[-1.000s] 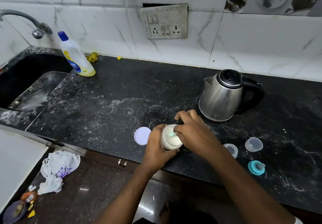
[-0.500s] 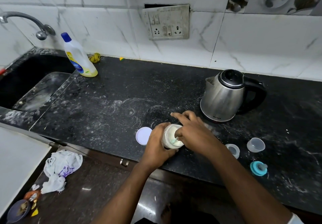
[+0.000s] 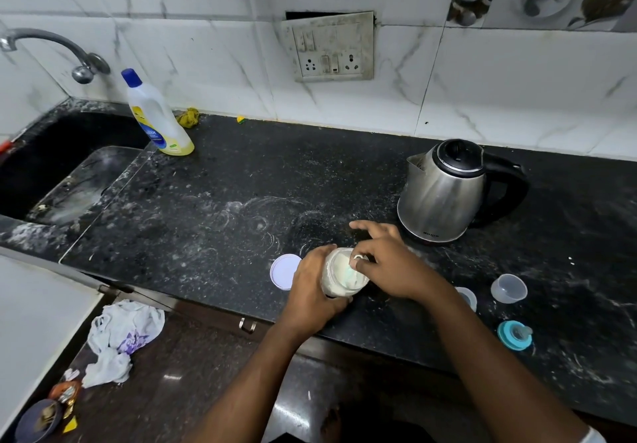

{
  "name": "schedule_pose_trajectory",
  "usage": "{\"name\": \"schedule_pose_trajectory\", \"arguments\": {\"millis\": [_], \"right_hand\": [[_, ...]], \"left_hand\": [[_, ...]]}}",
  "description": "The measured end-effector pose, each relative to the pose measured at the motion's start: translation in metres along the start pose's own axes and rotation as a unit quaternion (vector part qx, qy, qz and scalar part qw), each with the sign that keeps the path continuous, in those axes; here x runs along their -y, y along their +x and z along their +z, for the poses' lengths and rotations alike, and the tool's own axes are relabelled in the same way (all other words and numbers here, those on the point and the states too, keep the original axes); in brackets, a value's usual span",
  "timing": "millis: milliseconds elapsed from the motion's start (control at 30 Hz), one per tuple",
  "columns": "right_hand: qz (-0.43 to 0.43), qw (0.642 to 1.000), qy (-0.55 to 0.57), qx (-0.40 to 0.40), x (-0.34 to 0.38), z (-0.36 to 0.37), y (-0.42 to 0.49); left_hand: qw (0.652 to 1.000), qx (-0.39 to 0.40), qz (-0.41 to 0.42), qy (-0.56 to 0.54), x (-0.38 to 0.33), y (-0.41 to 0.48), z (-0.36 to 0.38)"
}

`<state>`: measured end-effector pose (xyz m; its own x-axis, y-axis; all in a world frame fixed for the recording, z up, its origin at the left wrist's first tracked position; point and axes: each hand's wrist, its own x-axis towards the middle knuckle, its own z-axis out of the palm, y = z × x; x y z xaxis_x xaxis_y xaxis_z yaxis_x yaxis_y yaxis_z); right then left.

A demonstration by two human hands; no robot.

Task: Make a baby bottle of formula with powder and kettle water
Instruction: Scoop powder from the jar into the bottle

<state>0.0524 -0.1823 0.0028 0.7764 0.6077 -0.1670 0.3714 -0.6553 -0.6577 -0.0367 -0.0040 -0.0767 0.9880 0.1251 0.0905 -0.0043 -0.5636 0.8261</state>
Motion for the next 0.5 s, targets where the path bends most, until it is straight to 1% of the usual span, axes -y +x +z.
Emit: {"name": "schedule_pose_trajectory", "arguments": {"millis": [67,200,300,367,433,500], "right_hand": [[0.03,0.998,0.055,-0.021,-0.003,0.0,0.001],[0.082,0.989,0.104,-0.061,-0.007,0.004,0.002],[0.109,0.977,0.15,-0.106,-0.012,0.006,0.003],[0.117,0.971,0.16,-0.136,-0.015,0.007,0.004],[0.129,0.969,0.155,-0.142,-0.016,0.009,0.002],[0.135,0.965,0.172,-0.146,-0.017,0.011,0.001]], "left_hand": [[1.0,0.0,-0.009,0.0,0.001,0.0,0.001],[1.0,0.005,-0.017,-0.008,0.001,0.0,0.002],[1.0,0.003,-0.019,-0.017,-0.001,0.001,0.001],[0.999,0.001,-0.025,-0.027,-0.003,0.001,0.0],[0.999,0.001,-0.029,-0.034,-0.003,0.002,0.0],[0.999,0.002,-0.032,-0.038,-0.002,0.003,0.0]]}}
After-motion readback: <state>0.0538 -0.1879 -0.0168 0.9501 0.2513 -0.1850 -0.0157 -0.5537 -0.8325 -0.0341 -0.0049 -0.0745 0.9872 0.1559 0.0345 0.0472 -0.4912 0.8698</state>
